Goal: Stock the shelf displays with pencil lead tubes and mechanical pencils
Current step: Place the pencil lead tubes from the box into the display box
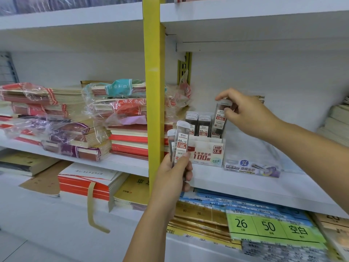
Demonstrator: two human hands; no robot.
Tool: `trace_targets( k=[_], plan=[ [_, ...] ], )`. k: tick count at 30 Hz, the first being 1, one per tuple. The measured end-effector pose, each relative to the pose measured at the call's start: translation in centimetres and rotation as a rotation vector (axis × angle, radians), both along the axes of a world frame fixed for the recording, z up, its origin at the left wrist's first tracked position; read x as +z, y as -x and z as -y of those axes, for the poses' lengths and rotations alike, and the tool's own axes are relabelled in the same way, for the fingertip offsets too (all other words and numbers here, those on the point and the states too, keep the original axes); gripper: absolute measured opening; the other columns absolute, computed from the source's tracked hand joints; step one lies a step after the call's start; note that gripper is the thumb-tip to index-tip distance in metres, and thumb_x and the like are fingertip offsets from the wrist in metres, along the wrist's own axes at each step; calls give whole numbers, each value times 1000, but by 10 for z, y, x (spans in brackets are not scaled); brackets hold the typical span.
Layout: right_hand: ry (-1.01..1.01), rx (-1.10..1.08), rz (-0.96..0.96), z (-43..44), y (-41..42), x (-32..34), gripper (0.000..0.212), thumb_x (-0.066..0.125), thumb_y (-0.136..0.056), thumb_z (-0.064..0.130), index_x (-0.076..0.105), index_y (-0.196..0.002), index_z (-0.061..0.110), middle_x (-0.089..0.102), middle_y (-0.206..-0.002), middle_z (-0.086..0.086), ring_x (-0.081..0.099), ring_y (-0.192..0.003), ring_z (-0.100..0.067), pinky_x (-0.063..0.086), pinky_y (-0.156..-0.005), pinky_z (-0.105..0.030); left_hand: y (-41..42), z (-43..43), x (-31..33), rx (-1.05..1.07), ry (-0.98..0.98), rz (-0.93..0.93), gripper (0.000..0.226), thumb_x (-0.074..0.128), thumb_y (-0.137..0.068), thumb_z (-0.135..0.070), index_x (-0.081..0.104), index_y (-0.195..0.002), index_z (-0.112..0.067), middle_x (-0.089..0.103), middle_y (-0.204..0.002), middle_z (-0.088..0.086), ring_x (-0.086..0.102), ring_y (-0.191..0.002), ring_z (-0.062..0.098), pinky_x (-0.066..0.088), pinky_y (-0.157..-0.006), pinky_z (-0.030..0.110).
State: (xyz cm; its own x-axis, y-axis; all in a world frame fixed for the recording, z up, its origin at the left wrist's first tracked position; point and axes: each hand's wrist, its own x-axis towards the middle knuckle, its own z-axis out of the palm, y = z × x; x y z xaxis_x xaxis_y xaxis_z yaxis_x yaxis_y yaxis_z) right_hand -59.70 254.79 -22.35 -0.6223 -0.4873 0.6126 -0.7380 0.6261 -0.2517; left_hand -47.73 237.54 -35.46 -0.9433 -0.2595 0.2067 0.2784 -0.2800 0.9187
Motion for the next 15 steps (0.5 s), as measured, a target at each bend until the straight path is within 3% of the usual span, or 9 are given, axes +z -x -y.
trace_targets(
  k=[2, 5, 9, 15],
  plan=[
    [-6, -8, 8, 2, 7, -4, 35, 52, -93, 12, 53, -118, 35, 65, -84, -4, 59, -68, -22, 49, -65, -39, 0, 0, 1, -13, -11, 12, 12, 57, -98, -35, 67, -103, -31, 61, -74, -2, 53, -58, 6, 41, -46, 19],
    [54, 4, 55, 5, 15, -12, 34, 55, -92, 10, 59, -117, 34, 65, -97, 0, 61, -81, -20, 50, -73, -35, 1, -1, 0, 18, 19, 4, 16, 53, -101, -33, 66, -110, -33, 66, -80, -2, 59, -63, 6, 45, -49, 21],
    [143, 2, 97, 12, 28, -19, 31, 56, -93, 8, 65, -118, 25, 58, -111, -1, 53, -95, -12, 39, -77, -17, 0, -1, 1, 42, 6, 2, 17, 56, -99, -30, 66, -113, -32, 74, -91, -5, 69, -74, 8, 54, -55, 24],
    [164, -121, 103, 19, 34, -29, 23, 57, -95, 15, 71, -112, 20, 46, -106, -6, 44, -107, -20, 36, -97, -30, 0, 0, 2, 66, -15, 4, 18, 61, -95, -28, 68, -112, -27, 76, -91, -6, 74, -83, 13, 57, -59, 25]
  ],
)
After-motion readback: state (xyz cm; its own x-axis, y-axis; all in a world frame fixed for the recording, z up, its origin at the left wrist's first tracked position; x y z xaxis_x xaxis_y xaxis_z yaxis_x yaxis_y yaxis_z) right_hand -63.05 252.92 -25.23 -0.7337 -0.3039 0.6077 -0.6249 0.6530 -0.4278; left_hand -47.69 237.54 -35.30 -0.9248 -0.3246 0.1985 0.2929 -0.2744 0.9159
